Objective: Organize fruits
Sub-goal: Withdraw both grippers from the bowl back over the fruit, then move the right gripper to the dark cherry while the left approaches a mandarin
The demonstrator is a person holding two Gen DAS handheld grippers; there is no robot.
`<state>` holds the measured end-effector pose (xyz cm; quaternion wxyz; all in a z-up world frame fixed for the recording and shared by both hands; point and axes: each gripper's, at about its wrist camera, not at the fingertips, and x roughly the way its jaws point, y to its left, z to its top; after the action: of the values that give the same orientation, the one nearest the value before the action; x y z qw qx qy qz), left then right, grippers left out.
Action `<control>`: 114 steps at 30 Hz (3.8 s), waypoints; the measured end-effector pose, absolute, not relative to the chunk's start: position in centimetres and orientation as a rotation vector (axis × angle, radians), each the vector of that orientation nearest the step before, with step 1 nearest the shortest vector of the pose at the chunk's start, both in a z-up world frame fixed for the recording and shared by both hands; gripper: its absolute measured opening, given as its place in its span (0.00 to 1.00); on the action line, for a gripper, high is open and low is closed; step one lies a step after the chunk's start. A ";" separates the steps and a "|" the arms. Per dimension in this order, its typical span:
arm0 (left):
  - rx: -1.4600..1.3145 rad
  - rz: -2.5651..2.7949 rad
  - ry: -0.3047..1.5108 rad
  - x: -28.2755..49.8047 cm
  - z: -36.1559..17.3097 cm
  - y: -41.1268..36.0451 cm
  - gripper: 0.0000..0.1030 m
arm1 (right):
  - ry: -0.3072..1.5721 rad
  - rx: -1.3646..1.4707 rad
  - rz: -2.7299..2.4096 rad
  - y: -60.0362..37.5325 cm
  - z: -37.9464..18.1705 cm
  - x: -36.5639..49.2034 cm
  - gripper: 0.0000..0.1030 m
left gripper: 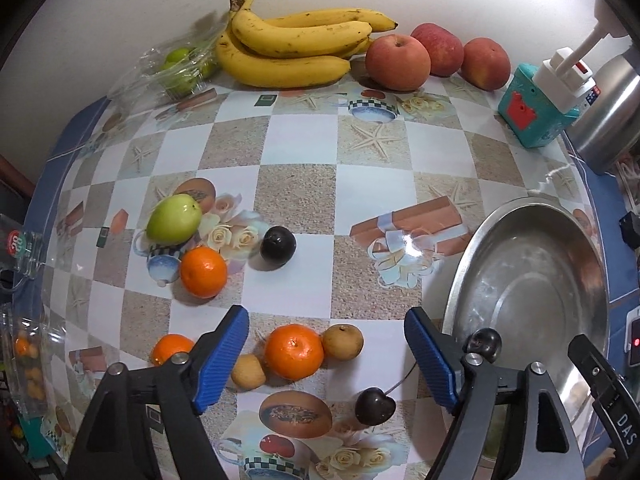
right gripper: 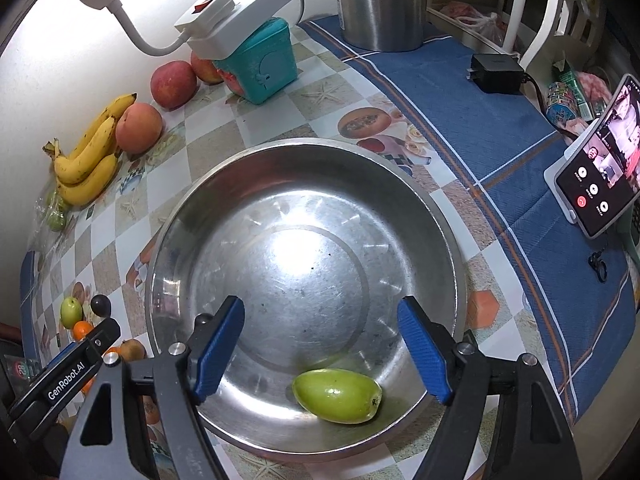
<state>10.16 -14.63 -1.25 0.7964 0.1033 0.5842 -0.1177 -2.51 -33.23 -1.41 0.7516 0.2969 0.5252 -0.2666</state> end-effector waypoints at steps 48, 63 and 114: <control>0.216 -0.252 1.000 9.0 3.0 -10.1 1.00 | 1.093 0.538 -0.471 -29.7 0.2 0.1 0.95; 0.135 -0.200 0.971 9.9 4.2 -4.7 1.00 | 1.063 0.434 -0.350 -24.6 0.5 2.4 0.95; 0.057 -0.184 1.274 11.0 -3.5 -1.5 0.82 | 1.314 0.400 -0.159 -16.0 -4.2 3.9 0.61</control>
<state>10.99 -1.51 -3.45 0.7996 0.0265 0.5938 -0.0856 3.89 -15.95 -4.23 0.7705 0.1844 0.6058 -0.0735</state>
